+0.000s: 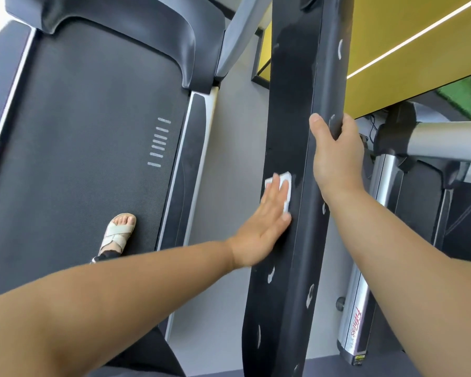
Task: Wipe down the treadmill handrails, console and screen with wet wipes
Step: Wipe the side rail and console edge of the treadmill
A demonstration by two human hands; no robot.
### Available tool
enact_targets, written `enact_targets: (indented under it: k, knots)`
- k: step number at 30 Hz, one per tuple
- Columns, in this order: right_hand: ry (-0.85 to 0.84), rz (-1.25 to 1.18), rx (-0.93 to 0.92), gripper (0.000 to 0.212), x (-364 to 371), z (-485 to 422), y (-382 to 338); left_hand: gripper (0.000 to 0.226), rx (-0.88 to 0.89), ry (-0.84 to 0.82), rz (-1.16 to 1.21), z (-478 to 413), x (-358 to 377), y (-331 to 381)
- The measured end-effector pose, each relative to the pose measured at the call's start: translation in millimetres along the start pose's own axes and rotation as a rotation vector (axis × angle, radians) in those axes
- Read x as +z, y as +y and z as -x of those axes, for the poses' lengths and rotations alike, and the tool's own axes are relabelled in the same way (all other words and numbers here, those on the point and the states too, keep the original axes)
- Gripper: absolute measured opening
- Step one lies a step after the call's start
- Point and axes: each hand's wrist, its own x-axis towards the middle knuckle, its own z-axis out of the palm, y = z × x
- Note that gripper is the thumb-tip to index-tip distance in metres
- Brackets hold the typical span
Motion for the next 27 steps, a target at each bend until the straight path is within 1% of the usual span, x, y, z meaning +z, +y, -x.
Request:
enact_targets:
  k: [2,4,8,10,14,18,21,25,27]
  knots:
    - [-0.001,0.005,0.006,0.023,-0.2,0.9,-0.7,0.054,-0.005,-0.027,-0.023,9.5,5.3,-5.9]
    - [-0.002,0.005,0.013,0.023,-0.7,1.9,-2.1,0.053,-0.047,-0.016,0.005,-5.6,-4.0,-0.6]
    - [0.004,-0.003,0.009,0.023,0.1,2.1,-3.0,0.054,-0.115,0.084,0.138,-45.1,-24.0,18.1]
    - [0.009,-0.012,0.003,0.022,-0.4,1.7,-2.5,0.053,-0.086,0.092,0.121,-37.9,-15.1,16.5]
    - [0.001,-0.02,0.005,0.027,-0.3,2.3,-2.1,0.055,-0.019,0.042,0.001,-2.8,7.3,0.1]
    - [0.012,-0.021,0.013,0.021,0.5,1.8,-2.5,0.055,-0.076,0.091,0.064,-39.5,-16.2,18.4]
    - [0.014,-0.016,0.014,0.023,0.5,1.9,-3.2,0.054,-0.074,0.128,0.103,-54.3,-24.8,31.4]
    - [0.013,-0.026,0.011,0.032,0.5,3.0,-4.6,0.056,0.021,0.08,0.013,-7.9,5.1,11.3]
    - [0.009,-0.03,0.019,0.032,0.1,3.4,-4.4,0.059,0.016,0.057,-0.019,6.1,14.9,3.5]
